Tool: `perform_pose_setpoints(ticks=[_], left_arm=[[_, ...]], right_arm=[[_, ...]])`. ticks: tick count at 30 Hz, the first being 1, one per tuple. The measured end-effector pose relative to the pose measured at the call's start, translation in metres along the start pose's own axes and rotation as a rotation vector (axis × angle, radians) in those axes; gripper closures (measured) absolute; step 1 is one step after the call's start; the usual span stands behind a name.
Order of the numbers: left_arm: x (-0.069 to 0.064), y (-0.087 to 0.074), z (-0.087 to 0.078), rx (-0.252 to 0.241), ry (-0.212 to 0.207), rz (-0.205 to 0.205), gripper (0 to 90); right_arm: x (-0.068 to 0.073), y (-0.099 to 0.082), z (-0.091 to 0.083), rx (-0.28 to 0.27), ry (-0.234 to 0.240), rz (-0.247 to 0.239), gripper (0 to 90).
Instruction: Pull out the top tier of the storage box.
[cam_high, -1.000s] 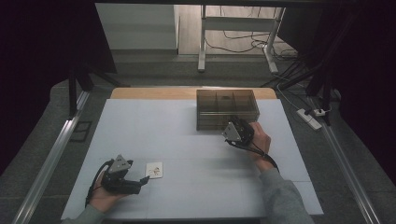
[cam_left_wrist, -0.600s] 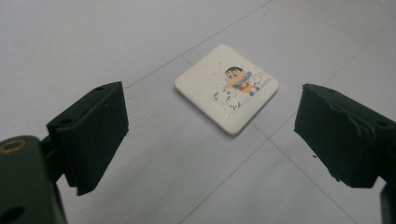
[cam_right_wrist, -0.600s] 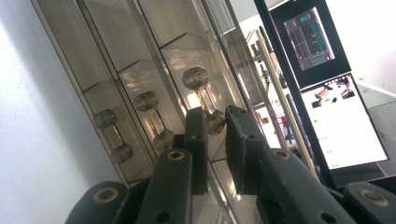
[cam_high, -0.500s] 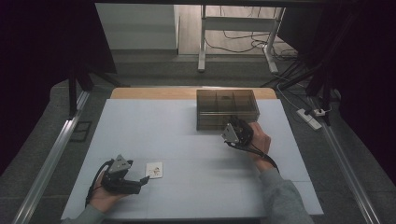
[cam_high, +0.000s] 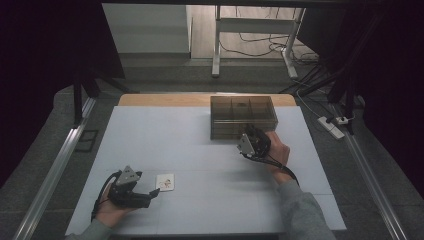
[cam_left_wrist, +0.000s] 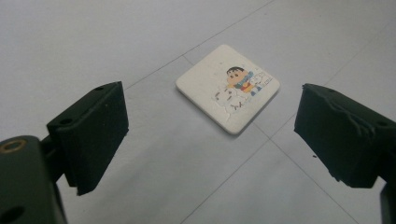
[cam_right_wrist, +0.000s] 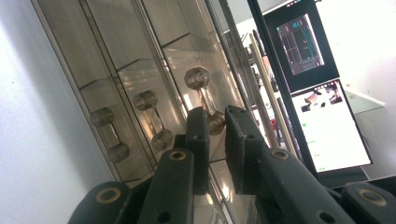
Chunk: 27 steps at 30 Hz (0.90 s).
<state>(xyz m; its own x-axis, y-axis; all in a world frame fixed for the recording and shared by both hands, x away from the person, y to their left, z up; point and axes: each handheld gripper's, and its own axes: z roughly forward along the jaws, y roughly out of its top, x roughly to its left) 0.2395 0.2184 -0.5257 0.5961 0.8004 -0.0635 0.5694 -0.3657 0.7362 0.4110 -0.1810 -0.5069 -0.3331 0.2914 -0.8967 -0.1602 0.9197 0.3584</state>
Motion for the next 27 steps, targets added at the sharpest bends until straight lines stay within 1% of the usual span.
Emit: perform_pose_setpoints(ticks=[4,7,11,13,16,19,21,24,26,27], left_arm=[[-0.0001,0.0,0.0,0.0,0.0,0.001,9.9],[0.0001,-0.0001,-0.0005,-0.002,0.0,0.0,10.0],[0.0006,-0.0003,-0.0009,-0.003,0.0,-0.003,9.9],[0.0006,-0.0003,-0.0009,-0.002,0.0,-0.002,10.0],[0.0006,-0.0005,-0.0013,-0.003,0.001,-0.003,10.0],[0.0012,-0.0006,-0.0017,-0.005,0.002,-0.006,10.0],[0.0012,-0.0006,-0.0017,-0.005,0.002,-0.006,10.0],[0.0012,-0.0006,-0.0016,-0.005,0.002,-0.006,10.0],[0.0013,-0.0006,-0.0014,-0.004,0.002,-0.007,10.0],[0.0013,-0.0006,-0.0014,-0.003,0.002,-0.007,10.0]], right_arm=[[-0.0003,0.0004,-0.0006,-0.001,-0.002,0.004,79.7],[0.0003,-0.0002,0.0,-0.012,-0.004,0.007,79.7],[0.0,0.0,-0.0012,-0.001,-0.003,0.001,79.7],[0.0004,-0.0003,-0.0004,-0.011,-0.006,0.004,79.7],[0.0003,0.0007,-0.0022,0.006,-0.003,0.0,79.8],[0.0006,0.0006,-0.0023,0.0,-0.005,0.004,79.8],[0.0001,0.0006,-0.0034,0.006,-0.002,-0.006,79.7],[0.0004,0.0006,-0.0047,0.006,-0.007,-0.008,79.8],[0.0009,0.0008,-0.0051,0.003,-0.002,-0.004,79.8],[0.0006,0.0008,-0.0052,0.002,0.012,-0.008,79.8]])
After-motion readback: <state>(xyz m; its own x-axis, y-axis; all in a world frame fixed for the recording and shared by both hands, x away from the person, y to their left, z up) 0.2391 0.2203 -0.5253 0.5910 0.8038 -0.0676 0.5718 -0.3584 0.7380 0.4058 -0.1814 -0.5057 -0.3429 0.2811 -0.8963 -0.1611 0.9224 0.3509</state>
